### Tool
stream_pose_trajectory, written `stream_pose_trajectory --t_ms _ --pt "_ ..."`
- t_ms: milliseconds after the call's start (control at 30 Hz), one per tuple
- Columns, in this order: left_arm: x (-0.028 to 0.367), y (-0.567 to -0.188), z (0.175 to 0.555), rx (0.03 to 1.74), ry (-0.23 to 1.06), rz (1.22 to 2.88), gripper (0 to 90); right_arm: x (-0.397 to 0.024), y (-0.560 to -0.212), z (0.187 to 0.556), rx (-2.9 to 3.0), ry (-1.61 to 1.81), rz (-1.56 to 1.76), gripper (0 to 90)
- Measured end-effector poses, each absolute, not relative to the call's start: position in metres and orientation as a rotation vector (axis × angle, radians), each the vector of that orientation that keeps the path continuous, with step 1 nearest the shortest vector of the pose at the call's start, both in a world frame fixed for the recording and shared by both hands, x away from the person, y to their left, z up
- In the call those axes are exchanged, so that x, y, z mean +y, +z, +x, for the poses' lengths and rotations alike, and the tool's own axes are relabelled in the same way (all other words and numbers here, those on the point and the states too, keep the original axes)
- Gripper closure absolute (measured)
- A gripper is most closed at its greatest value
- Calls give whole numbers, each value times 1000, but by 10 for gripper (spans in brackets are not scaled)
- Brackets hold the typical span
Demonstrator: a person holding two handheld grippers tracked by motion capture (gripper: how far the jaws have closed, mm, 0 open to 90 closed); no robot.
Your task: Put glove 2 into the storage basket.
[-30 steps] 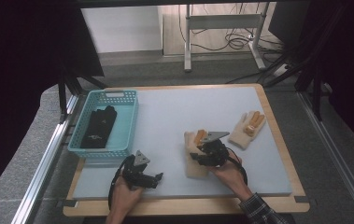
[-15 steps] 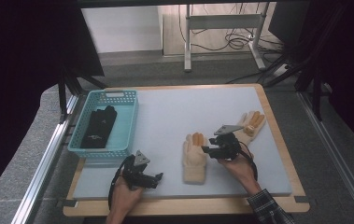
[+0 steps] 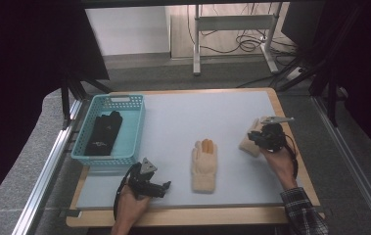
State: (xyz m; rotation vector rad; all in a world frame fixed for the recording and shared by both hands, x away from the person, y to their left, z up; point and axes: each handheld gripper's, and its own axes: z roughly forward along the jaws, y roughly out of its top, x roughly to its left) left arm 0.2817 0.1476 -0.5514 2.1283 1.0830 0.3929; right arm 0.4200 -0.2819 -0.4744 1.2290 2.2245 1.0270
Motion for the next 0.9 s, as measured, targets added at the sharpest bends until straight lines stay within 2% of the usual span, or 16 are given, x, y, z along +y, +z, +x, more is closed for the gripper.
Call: stream_pose_trajectory --t_ms 100,333,467,700,900 --pt "148 -551 282 1081 393 2132 33 -298 -473 425 2185 995 1264 741" --pt "148 -551 282 1083 393 2130 33 -314 -485 433 2131 955 1317 473" --pt "148 -551 282 1083 393 2130 34 -317 -495 440 2125 948 1348 402" --pt "148 -551 282 1082 394 2130 33 -309 -515 447 2143 919 1346 398" --pt "148 -551 282 1082 394 2130 33 -305 -516 444 2124 889 1322 540"
